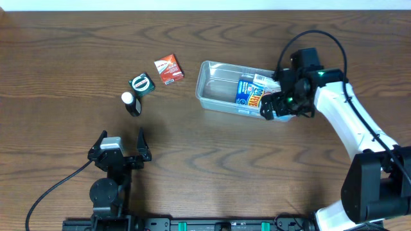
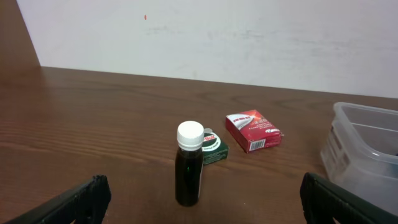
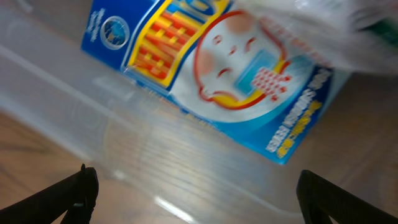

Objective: Pack container
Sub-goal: 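Push the clear container leftward with the right gripper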

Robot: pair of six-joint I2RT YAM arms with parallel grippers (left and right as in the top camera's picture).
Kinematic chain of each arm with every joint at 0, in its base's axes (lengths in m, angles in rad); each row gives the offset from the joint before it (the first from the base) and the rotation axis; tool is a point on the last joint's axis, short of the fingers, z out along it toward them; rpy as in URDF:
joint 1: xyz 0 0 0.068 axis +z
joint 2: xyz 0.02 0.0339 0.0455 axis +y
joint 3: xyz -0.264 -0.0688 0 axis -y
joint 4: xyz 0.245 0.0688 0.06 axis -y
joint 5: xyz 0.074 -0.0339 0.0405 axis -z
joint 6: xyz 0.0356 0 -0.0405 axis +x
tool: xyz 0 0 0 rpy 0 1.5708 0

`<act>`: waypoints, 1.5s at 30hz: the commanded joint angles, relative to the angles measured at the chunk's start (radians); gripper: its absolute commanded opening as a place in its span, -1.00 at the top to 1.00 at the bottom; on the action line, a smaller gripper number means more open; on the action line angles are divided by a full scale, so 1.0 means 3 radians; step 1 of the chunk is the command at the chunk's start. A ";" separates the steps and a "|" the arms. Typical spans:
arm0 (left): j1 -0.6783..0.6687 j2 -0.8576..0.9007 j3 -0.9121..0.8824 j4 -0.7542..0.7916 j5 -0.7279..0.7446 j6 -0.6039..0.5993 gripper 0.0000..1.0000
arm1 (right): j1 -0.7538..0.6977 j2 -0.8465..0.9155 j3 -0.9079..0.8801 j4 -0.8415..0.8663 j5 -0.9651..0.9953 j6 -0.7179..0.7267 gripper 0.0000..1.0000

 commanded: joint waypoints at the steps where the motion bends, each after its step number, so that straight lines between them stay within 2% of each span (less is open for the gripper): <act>1: 0.0020 -0.0020 -0.0061 -0.0123 -0.0028 0.0033 -0.96 | -0.0186 0.0023 -0.0004 0.0058 0.0167 -0.0024 -0.98; 11: 0.0020 -0.0020 -0.0061 -0.0123 -0.0028 0.0033 -0.96 | -0.0345 0.0023 -0.0004 0.0515 0.0169 -0.0031 -0.99; 24: 0.0020 -0.0020 -0.0061 -0.0123 -0.0028 0.0033 -0.96 | -0.0127 0.0029 -0.0004 0.0752 0.0043 -0.0364 -0.98; 35: 0.0020 -0.0020 -0.0061 -0.0123 -0.0028 0.0033 -0.96 | 0.0242 0.0075 -0.0004 0.1792 0.0041 0.0662 -0.98; 45: 0.0020 -0.0020 -0.0061 -0.0123 -0.0028 0.0033 -0.96 | 0.0779 0.0492 -0.0004 0.2247 0.0195 0.0801 -0.98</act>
